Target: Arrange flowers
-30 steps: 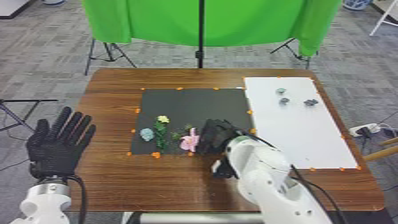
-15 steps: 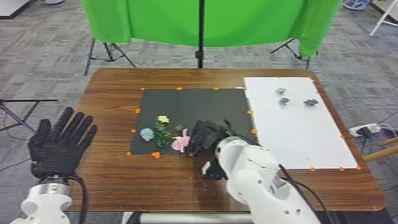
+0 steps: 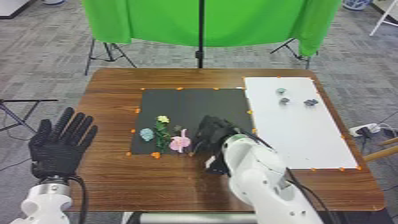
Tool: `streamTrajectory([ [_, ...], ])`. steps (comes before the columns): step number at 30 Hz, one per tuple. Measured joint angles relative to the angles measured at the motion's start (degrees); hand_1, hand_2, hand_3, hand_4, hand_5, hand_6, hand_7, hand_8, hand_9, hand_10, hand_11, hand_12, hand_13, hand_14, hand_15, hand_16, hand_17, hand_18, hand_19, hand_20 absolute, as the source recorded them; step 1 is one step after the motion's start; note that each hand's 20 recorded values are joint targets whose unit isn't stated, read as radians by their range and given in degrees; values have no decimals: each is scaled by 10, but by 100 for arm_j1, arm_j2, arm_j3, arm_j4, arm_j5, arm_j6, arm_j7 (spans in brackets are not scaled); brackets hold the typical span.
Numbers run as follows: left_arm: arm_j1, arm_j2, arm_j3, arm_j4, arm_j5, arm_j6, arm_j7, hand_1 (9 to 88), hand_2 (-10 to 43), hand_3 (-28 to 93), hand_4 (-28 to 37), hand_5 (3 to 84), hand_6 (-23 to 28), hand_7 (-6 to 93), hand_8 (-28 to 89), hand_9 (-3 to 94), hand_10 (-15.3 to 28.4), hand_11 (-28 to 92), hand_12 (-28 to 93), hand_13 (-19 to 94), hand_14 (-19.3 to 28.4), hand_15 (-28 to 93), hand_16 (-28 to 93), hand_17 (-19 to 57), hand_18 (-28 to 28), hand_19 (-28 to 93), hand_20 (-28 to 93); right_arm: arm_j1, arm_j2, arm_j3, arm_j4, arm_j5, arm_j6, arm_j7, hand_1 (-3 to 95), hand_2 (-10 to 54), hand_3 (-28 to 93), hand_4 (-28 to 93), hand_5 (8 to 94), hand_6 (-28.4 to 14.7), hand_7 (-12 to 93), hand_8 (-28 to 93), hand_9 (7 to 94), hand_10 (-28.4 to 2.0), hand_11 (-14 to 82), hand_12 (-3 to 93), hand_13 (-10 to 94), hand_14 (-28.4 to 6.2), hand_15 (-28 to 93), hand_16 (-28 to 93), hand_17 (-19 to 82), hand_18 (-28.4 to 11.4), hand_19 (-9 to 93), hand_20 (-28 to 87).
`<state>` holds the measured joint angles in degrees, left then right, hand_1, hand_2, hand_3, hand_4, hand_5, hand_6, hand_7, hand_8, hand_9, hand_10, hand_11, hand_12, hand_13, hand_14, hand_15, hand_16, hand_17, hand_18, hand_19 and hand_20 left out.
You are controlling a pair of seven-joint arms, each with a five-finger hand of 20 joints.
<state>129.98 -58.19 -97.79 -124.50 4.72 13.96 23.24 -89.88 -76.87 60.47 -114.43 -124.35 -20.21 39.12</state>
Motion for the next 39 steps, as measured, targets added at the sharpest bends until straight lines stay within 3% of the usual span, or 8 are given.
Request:
streamTrajectory([
  [4,0,0,-6,0,0,-3,6,243,105,751,-283,425,81,89,-80,377,136,164,100,323,129,200,-18,-45,143,336,148,-30,63,304,-206,35,147,36,361,-39,805,-206,649,-64,102,-99,679,-195,179,179,533,-189,698,269,281,-244,854,488],
  [7,-8,0,-6,0,0,-4,28,242,105,751,-283,425,80,91,-81,378,136,164,102,326,129,200,-17,-45,143,338,148,-10,175,579,-293,-10,312,26,362,-56,816,-208,617,-64,101,-97,590,-197,135,161,479,-187,640,237,257,-236,840,482],
  [10,-15,0,-6,-3,0,-6,69,241,105,752,-283,425,79,94,-81,382,136,162,102,328,130,202,-17,-45,144,339,147,49,426,880,-246,-215,686,-42,362,-83,832,-219,535,-67,95,-93,477,-185,89,147,393,-181,512,177,208,-226,788,463],
  [14,-18,0,-20,-8,0,-9,131,241,105,751,-283,425,79,94,-82,383,136,161,103,328,131,201,-17,-45,144,337,145,72,895,1522,-6,-448,851,-265,372,-95,841,-242,509,-62,103,-96,433,-172,69,142,357,-172,385,169,177,-219,749,446],
  [21,-18,55,-138,-10,-1,-11,247,241,106,751,-283,426,78,96,-82,384,136,159,105,328,132,202,-16,-45,144,339,144,135,1731,2012,807,-1083,1005,-490,406,-95,850,-274,487,-45,113,-103,414,-142,52,136,360,-155,322,180,176,-213,742,446],
  [27,-56,122,-177,-7,0,-17,313,240,106,751,-283,426,78,95,-82,382,136,158,106,328,132,200,-16,-45,144,339,143,268,1851,2013,1180,-1239,1155,-706,420,-95,852,-281,488,-39,123,-105,419,-135,55,135,373,-145,309,188,189,-209,746,446],
  [34,-98,128,-102,-6,48,-17,341,240,105,752,-283,425,78,94,-82,381,135,157,107,328,132,199,-15,-45,144,340,143,544,1858,1791,1294,-1352,1280,-832,432,-95,852,-282,500,-32,129,-112,434,-131,56,130,389,-139,296,192,194,-208,746,443],
  [39,-178,128,23,5,48,-18,358,241,104,751,-283,426,78,94,-82,381,136,158,108,328,133,199,-14,-46,144,341,144,1221,1855,1173,2009,-1419,1211,-851,447,-95,850,-283,499,-26,133,-115,437,-123,58,127,396,-132,289,194,197,-205,746,439],
])
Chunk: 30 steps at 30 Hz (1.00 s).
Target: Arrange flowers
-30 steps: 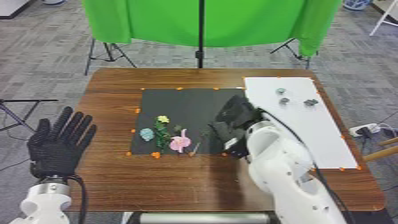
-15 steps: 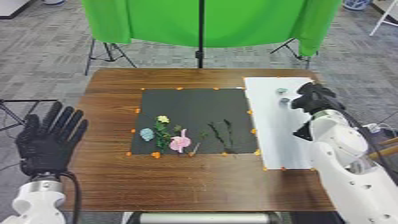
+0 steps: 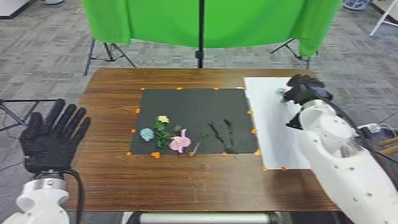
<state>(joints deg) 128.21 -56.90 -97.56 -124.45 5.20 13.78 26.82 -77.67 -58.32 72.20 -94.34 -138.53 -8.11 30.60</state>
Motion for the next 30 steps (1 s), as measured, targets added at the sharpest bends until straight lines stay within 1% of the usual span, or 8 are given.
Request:
streamTrajectory([
  [5,-188,10,140,61,0,-17,-6,242,105,749,-283,427,79,96,-82,382,137,159,108,329,134,200,-14,-47,145,344,144,607,-171,-245,830,-109,-417,-47,469,-95,850,-283,516,-13,145,-121,480,-118,76,131,427,-123,295,198,212,-205,750,438],
  [9,-336,21,219,110,7,-34,-46,241,104,750,-283,428,79,95,-82,384,138,158,108,330,134,199,-14,-47,145,344,143,646,-252,-86,858,-262,-780,-24,485,-95,843,-283,533,-4,150,-126,499,-106,81,130,444,-116,293,198,221,-204,751,434],
  [13,-371,29,219,116,22,-38,-106,242,105,749,-283,428,78,96,-82,385,138,158,108,330,133,199,-14,-47,145,345,143,482,-263,62,821,-310,-799,-28,493,-95,824,-283,575,16,162,-133,565,-86,98,131,510,-96,312,211,238,-196,761,438],
  [16,-365,29,211,116,27,-38,-140,242,105,749,-283,428,78,97,-82,385,138,158,108,330,133,199,-14,-48,146,345,143,279,-267,108,868,-317,-799,-124,495,-95,805,-283,581,22,166,-135,580,-83,101,132,534,-91,325,217,245,-195,767,444],
  [19,-364,29,210,116,27,-38,-155,242,105,749,-283,428,78,97,-82,385,138,158,108,330,133,199,-13,-47,145,345,143,146,-304,214,865,-466,-643,-362,474,-95,776,-283,581,16,165,-136,580,-91,102,135,540,-91,337,223,246,-197,768,451],
  [22,-365,29,214,116,25,-38,-155,243,105,749,-283,429,79,98,-82,386,139,159,109,331,133,199,-14,-48,146,345,143,114,-344,244,915,-559,-525,-475,418,-95,770,-283,558,-20,147,-128,565,-124,106,140,538,-101,363,225,248,-199,771,457],
  [25,-368,24,227,116,17,-33,-160,243,105,750,-283,430,80,98,-83,386,139,159,109,331,134,200,-13,-48,146,346,143,113,-384,229,947,-525,-386,-422,399,-95,764,-283,537,-38,134,-119,544,-135,107,142,535,-105,382,216,251,-201,778,460],
  [30,-349,24,220,116,11,-27,-158,243,105,749,-283,431,81,98,-83,387,139,160,109,332,134,202,-14,-47,146,346,142,122,-421,127,1025,-287,59,-216,434,-95,725,-283,535,-30,145,-118,544,-128,116,146,539,-102,400,207,254,-202,780,462],
])
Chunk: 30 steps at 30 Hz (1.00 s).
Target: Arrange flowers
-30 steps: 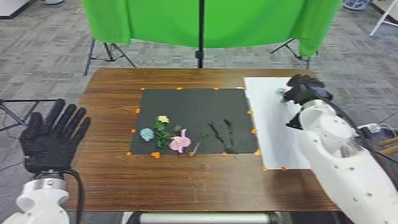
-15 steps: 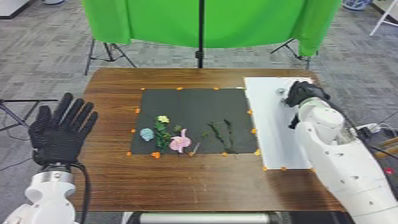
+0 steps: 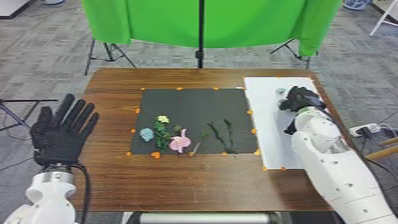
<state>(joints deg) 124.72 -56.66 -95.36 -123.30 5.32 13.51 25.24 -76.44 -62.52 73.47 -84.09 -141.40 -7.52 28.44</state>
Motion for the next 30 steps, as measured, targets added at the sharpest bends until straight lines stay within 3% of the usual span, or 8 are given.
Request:
streamTrajectory([
  [5,27,-1,-1,-4,-5,3,1,242,105,750,-283,431,80,98,-83,387,139,161,108,332,134,203,-15,-48,146,347,142,79,-2,-49,71,-103,-94,-148,494,-95,762,-283,629,19,189,-140,647,-99,143,150,598,-84,408,215,266,-193,783,464],
  [7,36,-9,-1,-4,-5,3,0,243,104,749,-283,430,80,98,-83,387,140,160,108,332,134,203,-15,-47,146,346,142,117,-14,-72,114,-195,-120,-247,544,-95,709,-283,693,25,208,-66,711,-89,133,185,639,-71,343,340,273,-192,779,471],
  [11,43,-12,-17,-4,-5,3,-2,242,104,750,-283,431,81,98,-83,387,141,160,108,333,135,204,-15,-48,146,347,142,142,-55,-125,134,-311,-37,-405,584,-95,694,-283,779,26,242,-18,822,-85,56,288,689,-64,287,421,284,-190,776,476],
  [22,129,-24,-119,-21,-3,2,0,243,104,748,-283,430,80,98,-83,389,141,160,110,334,136,204,-15,-48,147,348,142,-579,2,-499,-720,83,820,-692,577,-95,723,-283,789,21,257,-4,841,-93,46,313,696,-65,283,436,288,-192,777,475],
  [26,179,-30,-173,-26,-3,6,0,243,106,746,-283,431,81,97,-82,389,141,160,110,334,137,204,-14,-49,147,349,142,-807,90,-861,-1184,55,928,-837,538,-95,758,-283,652,-5,426,-12,706,-119,183,235,626,-74,378,373,280,-194,787,467],
  [28,179,-30,-175,-25,-3,8,-7,242,106,747,-283,431,81,97,-82,389,141,160,110,335,137,205,-14,-49,148,350,142,-807,80,-1047,-1277,1,972,-824,483,-95,813,-283,504,-17,557,-4,551,-146,323,212,535,-102,520,271,269,-194,806,461],
  [29,176,-30,-174,-25,-2,8,-13,243,106,746,-283,431,81,97,-82,390,141,160,110,335,137,205,-14,-49,148,350,142,-802,60,-1108,-1289,-12,1012,-806,478,-95,821,-283,492,-18,566,-18,535,-148,335,209,527,-104,533,256,268,-194,808,460],
  [30,173,-30,-173,-25,-1,8,-20,243,106,746,-283,431,81,97,-82,390,141,160,110,335,137,205,-14,-49,148,350,142,-800,31,-1136,-1289,-12,1055,-788,460,-95,849,-283,468,-27,593,-145,497,-153,370,208,503,-110,570,215,265,-194,813,457],
])
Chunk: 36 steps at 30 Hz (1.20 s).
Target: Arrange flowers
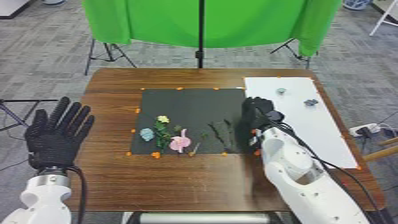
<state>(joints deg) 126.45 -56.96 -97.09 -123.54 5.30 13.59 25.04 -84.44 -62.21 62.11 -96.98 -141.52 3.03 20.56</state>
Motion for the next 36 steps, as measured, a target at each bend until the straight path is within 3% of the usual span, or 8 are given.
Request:
streamTrajectory([
  [2,-6,0,10,2,2,0,-18,243,107,746,-283,432,81,97,-82,391,142,160,110,335,138,205,-14,-49,148,351,142,7,-58,-3,2,6,64,24,449,-95,869,-283,442,-35,634,-257,453,-161,418,221,472,-119,613,200,261,-195,819,460],
  [6,-23,3,45,3,9,0,-66,244,107,746,-283,432,81,97,-82,391,142,159,110,335,138,205,-14,-50,148,351,142,43,-95,6,37,15,229,11,444,-95,882,-283,414,-34,677,-282,380,-170,524,254,407,-135,696,209,245,-186,829,485],
  [12,-18,3,45,3,12,0,-121,243,107,746,-283,432,82,97,-82,391,142,159,110,336,139,207,-15,-49,148,352,141,132,-100,30,214,-408,446,-156,425,-95,885,-283,408,-21,387,-214,376,-172,338,198,296,-170,714,168,205,-200,827,536],
  [17,-7,3,40,0,13,0,-122,243,107,747,-283,432,81,96,-82,391,143,158,110,336,138,206,-16,-49,148,351,140,273,-154,78,321,-1001,-498,-91,428,-95,869,-283,452,-5,265,-175,407,-146,193,182,296,-164,589,142,191,-210,800,535],
  [21,8,3,37,0,17,0,-121,244,108,747,-283,431,81,97,-82,391,143,157,109,336,138,206,-16,-49,148,350,140,451,-237,89,440,-898,-1211,46,492,-95,847,-283,544,10,317,-179,515,-133,231,188,444,-122,547,164,241,-208,791,511],
  [24,22,0,33,0,17,1,-120,244,108,746,-283,431,80,97,-82,391,142,157,109,336,138,206,-16,-49,148,350,140,582,-296,43,607,-859,-1030,104,595,-95,751,-283,572,2,412,-95,575,-124,309,208,569,-67,492,341,308,-175,779,453],
  [26,34,-2,31,-1,17,3,-119,245,109,747,-283,431,81,96,-83,391,142,158,109,335,138,205,-16,-49,148,350,140,655,-324,-22,770,-834,-655,169,637,-95,723,-283,560,-7,524,0,633,-107,252,350,628,-44,478,394,349,-153,761,438],
  [36,56,-7,29,-3,15,7,-114,246,107,748,-283,432,81,97,-82,391,142,159,109,335,137,207,-15,-48,147,350,140,556,-251,-61,672,-520,-142,348,655,-95,722,-283,573,-13,595,36,671,-110,248,441,665,-49,465,440,357,-143,842,338],
])
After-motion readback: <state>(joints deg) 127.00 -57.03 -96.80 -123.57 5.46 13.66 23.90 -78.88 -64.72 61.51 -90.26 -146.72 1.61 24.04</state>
